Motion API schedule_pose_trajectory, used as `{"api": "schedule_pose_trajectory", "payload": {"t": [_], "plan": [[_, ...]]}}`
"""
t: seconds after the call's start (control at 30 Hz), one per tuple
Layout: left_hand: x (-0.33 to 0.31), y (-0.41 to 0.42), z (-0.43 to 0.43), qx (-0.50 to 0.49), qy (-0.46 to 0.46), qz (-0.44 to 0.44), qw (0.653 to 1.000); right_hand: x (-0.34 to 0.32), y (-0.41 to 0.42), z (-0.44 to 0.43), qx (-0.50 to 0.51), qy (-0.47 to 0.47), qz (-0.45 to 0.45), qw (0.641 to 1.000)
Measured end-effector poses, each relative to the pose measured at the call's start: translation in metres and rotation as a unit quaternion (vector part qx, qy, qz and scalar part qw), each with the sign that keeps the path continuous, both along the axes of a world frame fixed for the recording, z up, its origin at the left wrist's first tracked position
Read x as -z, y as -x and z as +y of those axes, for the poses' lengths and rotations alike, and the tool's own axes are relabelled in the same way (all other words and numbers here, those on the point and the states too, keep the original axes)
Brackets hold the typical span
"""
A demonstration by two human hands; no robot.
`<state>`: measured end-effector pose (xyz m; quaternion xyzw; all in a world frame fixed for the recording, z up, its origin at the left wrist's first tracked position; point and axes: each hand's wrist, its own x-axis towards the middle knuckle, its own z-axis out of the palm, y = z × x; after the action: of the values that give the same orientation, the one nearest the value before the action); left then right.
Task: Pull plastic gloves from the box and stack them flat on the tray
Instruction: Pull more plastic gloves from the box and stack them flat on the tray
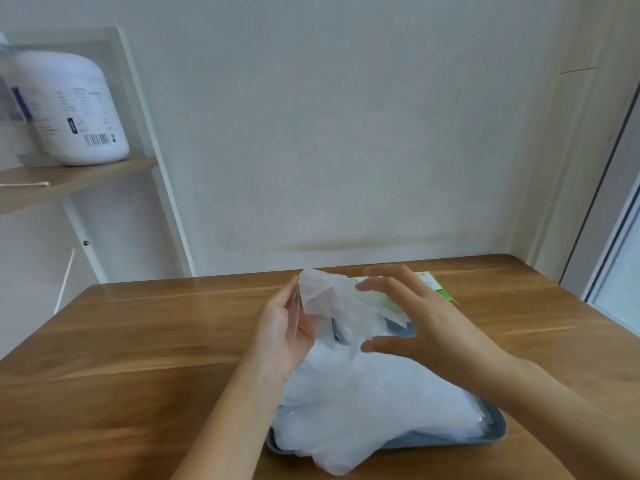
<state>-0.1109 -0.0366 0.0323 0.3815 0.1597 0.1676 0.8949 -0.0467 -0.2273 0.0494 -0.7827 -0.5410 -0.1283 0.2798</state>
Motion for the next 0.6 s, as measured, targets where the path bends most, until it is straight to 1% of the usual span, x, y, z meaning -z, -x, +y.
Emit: {"api": "schedule_pose_trajectory", "payload": {"t": [0.1, 0.2, 0.27, 0.33, 0.37, 0.43, 0.5, 0.6], "plan": [[0.001, 0.0, 0.001, 0.01, -0.003, -0.002, 1.0, -0.003, 0.002, 0.006, 0.028, -0.061, -0.022, 0.997], [0.001, 0.0, 0.003, 0.008, 0.008, -0.002, 1.0, -0.012, 0.005, 0.01, 0.031, -0.087, -0.047, 0.995], [0.002, 0.0, 0.005, 0.015, -0.01, 0.007, 1.0, -0.022, 0.005, 0.01, 0.029, -0.1, -0.063, 0.993], [0.004, -0.002, 0.006, 0.014, -0.042, 0.041, 0.998, -0.038, 0.007, 0.007, 0.041, -0.102, -0.043, 0.993], [0.004, -0.003, 0.007, 0.001, -0.053, 0.063, 0.997, -0.047, 0.008, 0.005, 0.044, -0.093, -0.021, 0.994], [0.003, -0.003, 0.011, -0.005, -0.049, 0.059, 0.997, -0.066, 0.012, 0.002, 0.04, -0.045, 0.014, 0.998], [0.0, -0.001, 0.016, 0.002, -0.083, 0.01, 0.996, -0.085, 0.016, 0.002, 0.033, 0.027, 0.03, 0.999], [-0.004, 0.006, 0.019, 0.064, -0.16, -0.041, 0.984, -0.103, 0.021, 0.006, -0.002, 0.124, 0.072, 0.99]]}}
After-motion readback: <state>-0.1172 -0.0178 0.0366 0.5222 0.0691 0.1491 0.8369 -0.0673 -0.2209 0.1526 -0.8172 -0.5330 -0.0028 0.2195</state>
